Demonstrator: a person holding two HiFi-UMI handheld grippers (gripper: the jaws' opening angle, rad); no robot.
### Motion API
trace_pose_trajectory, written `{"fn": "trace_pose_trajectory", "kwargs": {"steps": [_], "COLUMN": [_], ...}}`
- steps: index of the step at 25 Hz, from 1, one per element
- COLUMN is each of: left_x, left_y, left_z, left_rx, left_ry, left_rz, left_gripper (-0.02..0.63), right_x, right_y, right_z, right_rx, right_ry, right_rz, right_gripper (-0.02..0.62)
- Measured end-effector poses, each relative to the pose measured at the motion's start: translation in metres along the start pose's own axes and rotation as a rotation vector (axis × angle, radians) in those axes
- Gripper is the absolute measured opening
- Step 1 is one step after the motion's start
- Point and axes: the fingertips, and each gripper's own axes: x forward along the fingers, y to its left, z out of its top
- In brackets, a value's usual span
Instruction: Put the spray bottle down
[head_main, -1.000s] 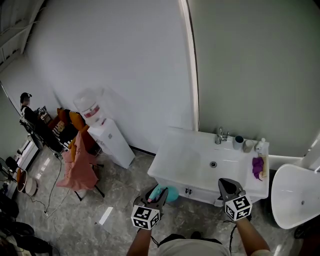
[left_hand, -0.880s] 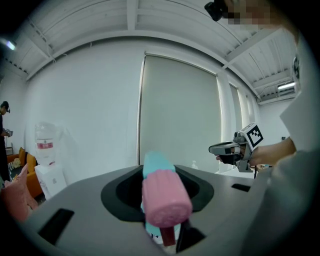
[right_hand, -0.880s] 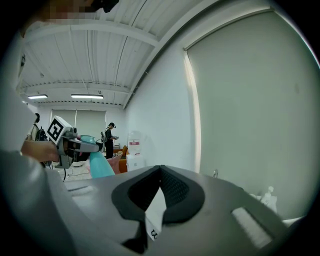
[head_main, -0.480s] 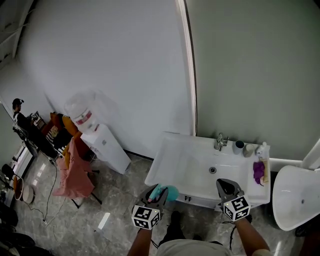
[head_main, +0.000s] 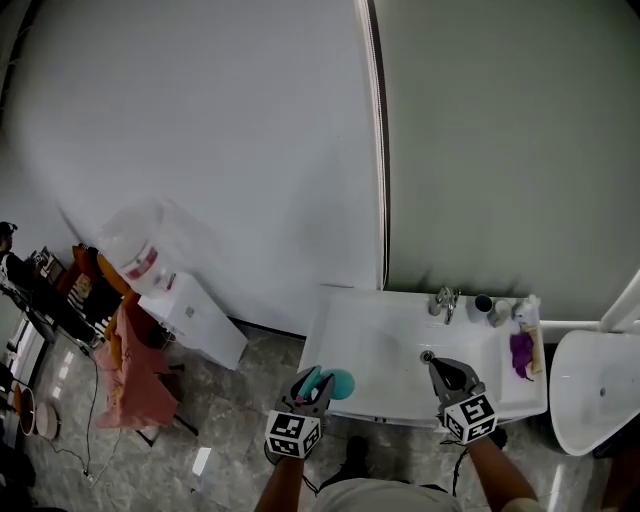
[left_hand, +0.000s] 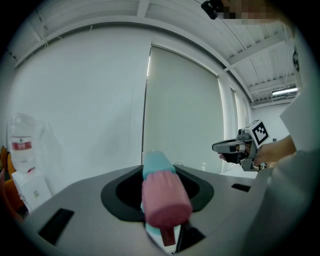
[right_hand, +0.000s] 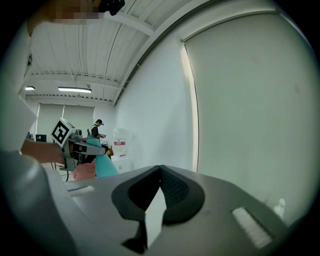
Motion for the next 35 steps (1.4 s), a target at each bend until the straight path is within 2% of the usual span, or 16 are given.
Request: {"fn": "trace_pose_trajectory", "kwargs": {"steps": [9,18,27,35], "left_x": [0.058,0.115,0.174,0.223], "left_y": [0.060,0.099,0.123,0.150], "left_z": [-0.001,-0.004,-0.016,-0.052], "left_rx": [0.015,0.014,0.024,0.019], "left_ry": [0.035,0.047,0.079,0.143], "left_rz": [-0.079,-0.152,-0.148,-0.094], "left_gripper": [0.149,0.149,0.149,0.149], "right_x": [0.065,0.115,0.156,0.206], "right_y": [-0.001,-0.008,-0.037,-0.053], "right_z": [0.002,0.003,-0.015,-0.051], "right_rx": [-0.005,-0.011,0.003,0.021], "right_ry": [0.017,0.019,0.065,0.140], "right_rz": [-0.091,-0.167,-0.171,-0.112], "right_gripper": [0.011,0.011,0.011,0.011]}}
